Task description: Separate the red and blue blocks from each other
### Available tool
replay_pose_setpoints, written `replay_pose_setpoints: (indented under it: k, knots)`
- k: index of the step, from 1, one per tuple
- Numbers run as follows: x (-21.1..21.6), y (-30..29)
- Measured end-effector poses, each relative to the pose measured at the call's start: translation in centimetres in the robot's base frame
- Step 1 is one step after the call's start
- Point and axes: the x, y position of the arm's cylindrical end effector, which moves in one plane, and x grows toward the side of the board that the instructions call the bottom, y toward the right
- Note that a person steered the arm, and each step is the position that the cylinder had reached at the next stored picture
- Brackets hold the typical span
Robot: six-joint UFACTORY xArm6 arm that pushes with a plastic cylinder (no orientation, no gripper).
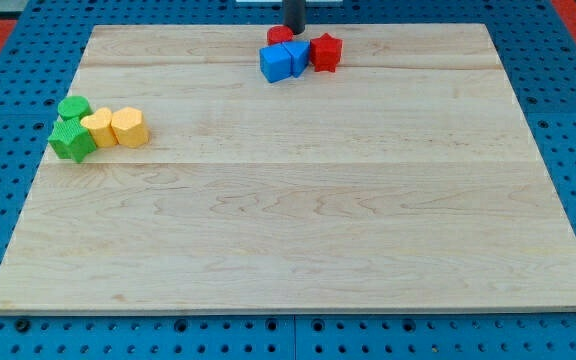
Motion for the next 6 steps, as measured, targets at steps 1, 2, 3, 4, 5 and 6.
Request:
replay_pose_setpoints:
  k: [1,2,3,4,5,6]
  knots:
    - [0.7,-5.4]
    - [2.3,-3.1]
    - [2.3,3.0]
    - [4.0,3.6]
    - [8.0,3.6]
    - [8.7,0.9]
